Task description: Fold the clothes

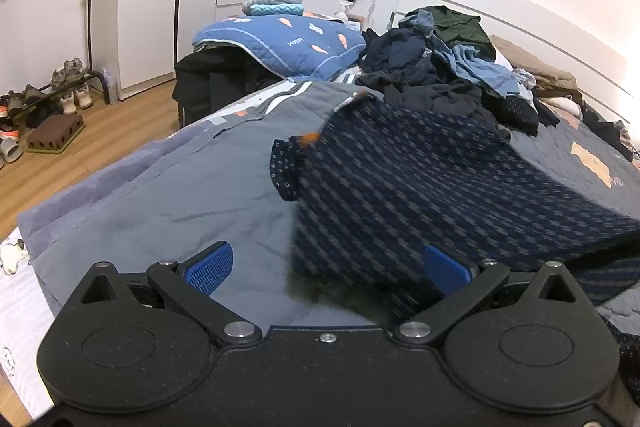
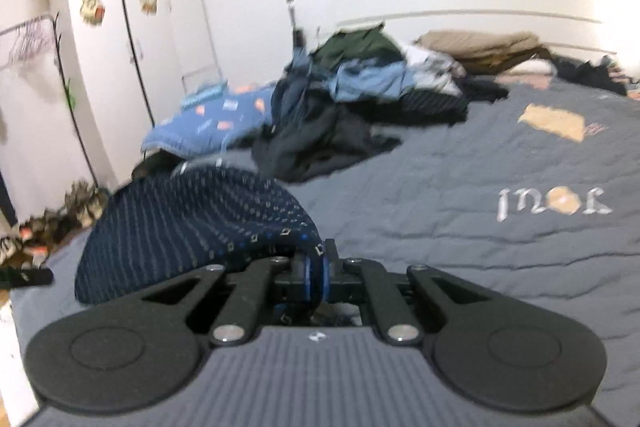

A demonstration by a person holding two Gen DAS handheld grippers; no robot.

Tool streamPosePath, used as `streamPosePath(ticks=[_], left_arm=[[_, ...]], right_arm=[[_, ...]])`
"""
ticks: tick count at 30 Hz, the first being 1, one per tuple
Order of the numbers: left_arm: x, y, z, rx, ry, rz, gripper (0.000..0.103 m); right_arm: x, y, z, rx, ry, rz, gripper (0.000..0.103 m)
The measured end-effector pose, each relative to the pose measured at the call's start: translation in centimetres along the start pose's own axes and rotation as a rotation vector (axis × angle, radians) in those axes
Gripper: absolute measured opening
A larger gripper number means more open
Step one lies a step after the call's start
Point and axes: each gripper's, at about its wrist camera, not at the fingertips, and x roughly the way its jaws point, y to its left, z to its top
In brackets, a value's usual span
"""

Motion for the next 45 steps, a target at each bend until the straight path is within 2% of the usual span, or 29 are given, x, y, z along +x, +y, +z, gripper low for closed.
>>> streamPosePath(ticks=[3, 9, 11, 15, 17, 21, 24, 25, 28, 32, 36, 39, 42, 45], left_arm=[[-0.4, 0.1, -0.1, -0.003, -0.007, 0.000, 0.103], [-0.9, -0.1, -0.5, 0.016, -0.004, -0.011, 0.103], [-0.9, -0.5, -0.7, 0.038, 0.001, -0.019, 0.103], [-0.6, -1.5, -1.5, 0.077, 0.023, -0.042, 0.103], [-0.2, -2.0, -1.9, 0.088, 0.042, -0.065, 0.103], [0.2, -3.0, -3.0, 0.101, 0.063, -0.123, 0.103], [0.6, -3.8, -4.0, 0.118, 0.086, -0.154, 0.097], [0.7, -4.0, -4.3, 0.123, 0.100, -0.163, 0.092], [0.7, -4.4, -5.1, 0.126, 0.141, -0.193, 0.088], [0.4, -4.7, -6.1, 0.100, 0.169, -0.259, 0.084], [1.3, -4.8, -6.8, 0.031, 0.228, -0.328, 0.064], [2.3, -5.3, -7.5, 0.019, 0.259, -0.340, 0.060], [3.3, -5.5, -8.0, -0.008, 0.291, -0.353, 0.014], [3.1, -5.5, -8.1, -0.032, 0.293, -0.366, 0.006]], right_arm=[[-2.9, -1.3, 0.9, 0.034, -0.040, -0.028, 0.005], [-8.1, -4.1, 1.1, 0.011, -0.070, -0.158, 0.005], [-8.8, -4.7, 0.3, -0.020, -0.024, -0.194, 0.005], [-8.2, -6.5, -2.8, -0.012, 0.128, -0.246, 0.008], [-8.3, -6.9, -4.2, -0.001, 0.149, -0.270, 0.009], [-8.7, -7.2, -5.2, 0.073, 0.090, -0.229, 0.015], [-8.5, -6.9, -5.6, 0.129, 0.030, -0.177, 0.026], [-8.4, -6.7, -5.7, 0.135, 0.019, -0.165, 0.029], [-8.1, -5.8, -6.0, 0.127, 0.001, -0.133, 0.038], [-8.2, -5.1, -5.8, 0.118, -0.007, -0.111, 0.043], [-8.7, -4.2, -5.9, 0.116, -0.017, -0.090, 0.047], [-8.7, -3.8, -6.0, 0.103, -0.010, -0.079, 0.049], [-8.6, -3.6, -6.1, 0.100, -0.001, -0.072, 0.050], [-8.5, -3.7, -6.1, 0.107, 0.003, -0.073, 0.051]])
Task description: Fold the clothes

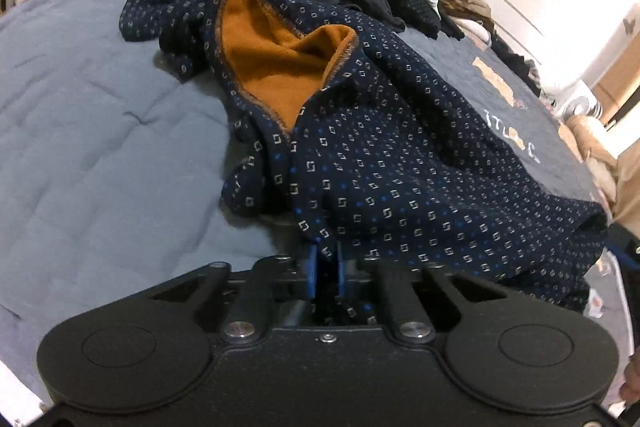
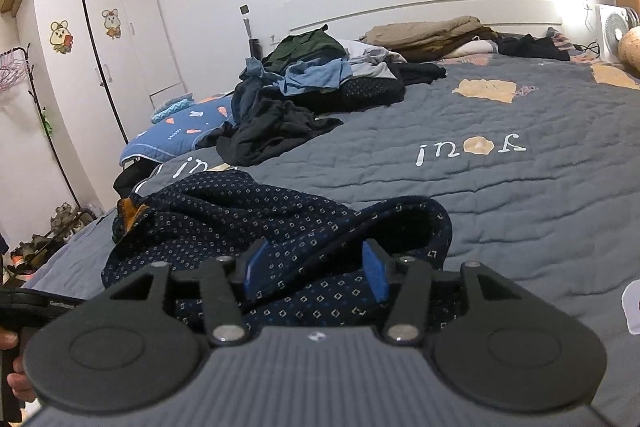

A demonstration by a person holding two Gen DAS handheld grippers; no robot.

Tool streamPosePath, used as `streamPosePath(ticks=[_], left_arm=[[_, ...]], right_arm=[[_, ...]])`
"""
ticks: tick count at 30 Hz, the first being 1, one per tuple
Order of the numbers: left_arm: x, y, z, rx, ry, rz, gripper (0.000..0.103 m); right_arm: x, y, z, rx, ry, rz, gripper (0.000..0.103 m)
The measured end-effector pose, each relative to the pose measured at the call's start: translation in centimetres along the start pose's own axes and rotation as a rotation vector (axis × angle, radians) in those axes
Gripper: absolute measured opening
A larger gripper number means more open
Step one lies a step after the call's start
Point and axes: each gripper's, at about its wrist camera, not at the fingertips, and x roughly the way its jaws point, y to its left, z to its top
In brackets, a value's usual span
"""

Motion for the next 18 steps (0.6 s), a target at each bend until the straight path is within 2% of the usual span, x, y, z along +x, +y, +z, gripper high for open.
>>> streamPosePath(ticks=[2, 6, 9, 14, 18], left_arm=[[-0.6, -0.3, -0.3, 0.006, -0.011, -0.019, 0.004], [-2.6, -1.4, -1.3, 0.022, -0.034, -0.110, 0.003], [-3.6, -2.7, -2.1, 0.065, -0.036, -0.154, 0.003], [-4.7, -5.1, -4.3, 0.115, -0.008, -0.233, 0.002], [-5.7, -7.9, -7.3, 0.191, 0.024, -0.288, 0.002]], right_arm=[[0.0, -0.2, 0.0, 0.005, 0.000, 0.003, 0.052], [-0.1, -0.4, 0.1, 0.018, 0.001, 0.008, 0.052], [-0.2, -0.4, 0.2, 0.026, 0.001, 0.017, 0.052], [-0.6, -0.4, 0.3, 0.030, -0.006, 0.031, 0.053], [-0.6, -0.7, 0.5, 0.053, -0.008, 0.034, 0.053]])
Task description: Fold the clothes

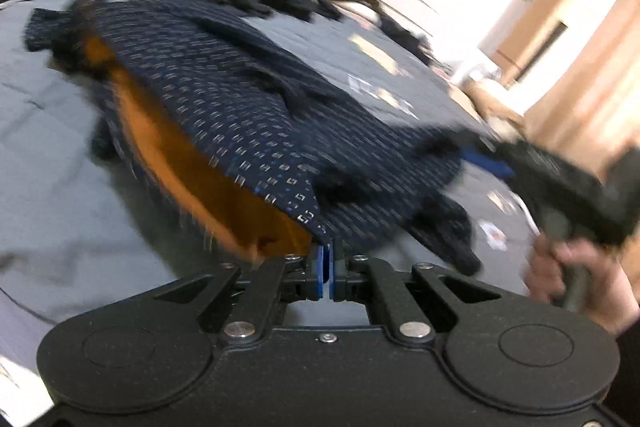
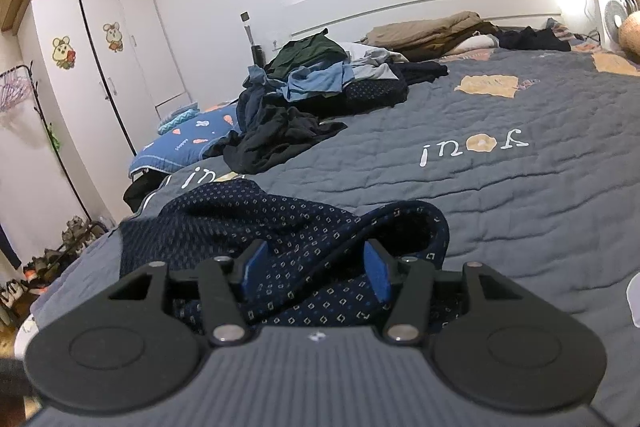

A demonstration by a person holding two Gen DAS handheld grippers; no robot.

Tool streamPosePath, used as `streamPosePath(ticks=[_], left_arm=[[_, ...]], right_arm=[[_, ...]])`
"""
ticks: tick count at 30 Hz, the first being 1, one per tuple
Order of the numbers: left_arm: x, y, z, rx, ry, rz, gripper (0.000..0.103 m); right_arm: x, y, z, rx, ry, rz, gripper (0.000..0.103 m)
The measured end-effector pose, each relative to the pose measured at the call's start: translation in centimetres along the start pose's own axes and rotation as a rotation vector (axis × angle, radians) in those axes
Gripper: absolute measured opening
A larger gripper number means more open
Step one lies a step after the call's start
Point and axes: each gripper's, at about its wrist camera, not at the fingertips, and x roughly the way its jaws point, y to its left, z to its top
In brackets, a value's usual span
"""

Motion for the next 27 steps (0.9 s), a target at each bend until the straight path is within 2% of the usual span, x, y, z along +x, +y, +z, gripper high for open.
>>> streamPosePath(ticks=[5, 10, 14, 16, 18, 20, 23, 25, 27], left_arm=[[-0.3, -3.0, -2.1, 0.061, 0.034, -0.049, 0.002], [-1.8, -5.8, -3.7, 0.123, 0.053, -0.143, 0.002], [-2.3, -7.5, -5.5, 0.169, 0.116, -0.200, 0.002], [-2.3, -7.7, -6.5, 0.205, 0.156, -0.186, 0.002], [-1.6, -7.4, -7.3, 0.235, 0.207, -0.100, 0.002], [-1.4, -6.6, -7.5, 0.244, 0.224, -0.013, 0.004], [-2.4, -5.6, -6.7, 0.250, 0.192, 0.040, 0.017], [-3.5, -4.8, -5.5, 0.235, 0.160, 0.047, 0.054], [-4.8, -4.4, -3.9, 0.251, 0.101, 0.066, 0.058]], right_arm=[[0.0, 0.0, 0.1, 0.008, 0.001, 0.002, 0.053], [-0.2, -0.1, 0.2, 0.012, -0.005, 0.005, 0.053], [-0.3, -0.3, 0.5, 0.021, -0.011, -0.004, 0.053], [-0.4, -0.5, 0.5, 0.020, -0.011, -0.016, 0.054], [-0.3, -0.7, 0.6, 0.013, -0.011, -0.036, 0.054], [-0.2, -1.0, 0.7, 0.012, -0.010, -0.062, 0.056], [-0.2, -2.0, 1.0, 0.041, -0.015, -0.089, 0.058], [-0.3, -2.6, 1.2, 0.063, -0.027, -0.098, 0.059], [-0.3, -3.1, 1.2, 0.074, -0.034, -0.109, 0.060]])
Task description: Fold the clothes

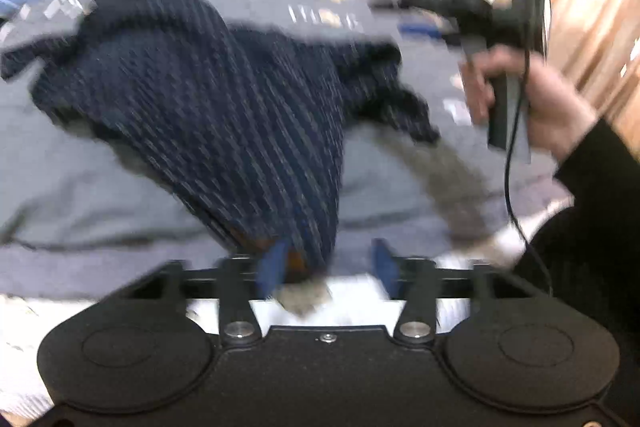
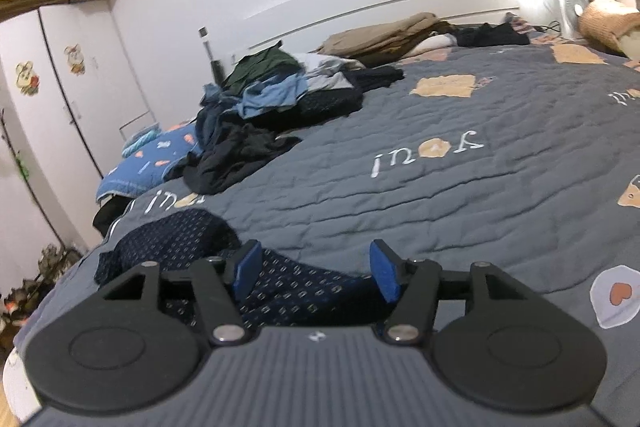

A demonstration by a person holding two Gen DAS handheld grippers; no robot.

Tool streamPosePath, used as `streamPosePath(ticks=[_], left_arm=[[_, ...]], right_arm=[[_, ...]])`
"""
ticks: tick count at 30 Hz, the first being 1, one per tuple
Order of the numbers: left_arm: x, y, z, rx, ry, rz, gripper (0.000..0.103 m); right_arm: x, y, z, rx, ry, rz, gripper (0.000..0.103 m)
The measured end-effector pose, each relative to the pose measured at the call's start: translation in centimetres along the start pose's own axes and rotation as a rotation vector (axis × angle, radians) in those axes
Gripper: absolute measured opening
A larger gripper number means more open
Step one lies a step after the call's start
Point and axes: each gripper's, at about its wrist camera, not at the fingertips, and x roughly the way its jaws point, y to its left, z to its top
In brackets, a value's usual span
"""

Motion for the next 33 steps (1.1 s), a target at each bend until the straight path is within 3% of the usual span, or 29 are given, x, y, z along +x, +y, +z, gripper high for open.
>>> streamPosePath(ticks=[5, 7, 10, 19, 26, 27, 29, 30, 33], left_arm=[[-2.5, 3.1, 4.9, -0.007, -0.098, 0.036, 0.059], [-2.6, 4.6, 7.2, 0.013, -0.129, 0.100, 0.069], [-1.2, 8.1, 10.5, 0.037, -0.151, 0.185, 0.069], [7.8, 19.6, 16.2, -0.021, -0.068, 0.363, 0.067], [10.8, 22.5, 16.7, 0.010, -0.018, 0.396, 0.061], [11.3, 22.6, 16.6, 0.018, -0.008, 0.402, 0.058], [12.1, 22.7, 16.6, 0.030, 0.020, 0.400, 0.035], [12.4, 22.8, 16.6, 0.034, 0.037, 0.395, 0.012], [12.9, 22.7, 16.6, 0.056, 0.076, 0.388, 0.005]], right_arm=[[0.7, -0.8, 0.1, 0.033, 0.008, -0.018, 0.061], [0.9, -0.9, 0.2, 0.037, 0.008, -0.016, 0.061], [1.2, -0.8, 0.3, 0.038, 0.007, -0.007, 0.061], [2.5, -1.0, 0.4, 0.054, 0.030, 0.031, 0.061], [3.2, -1.4, 0.3, 0.068, 0.045, 0.028, 0.062], [3.3, -1.5, 0.2, 0.073, 0.051, 0.026, 0.062], [3.4, -1.5, 0.2, 0.074, 0.057, 0.029, 0.062], [3.4, -1.4, 0.2, 0.070, 0.056, 0.033, 0.062], [3.3, -1.2, 0.2, 0.054, 0.054, 0.039, 0.062]])
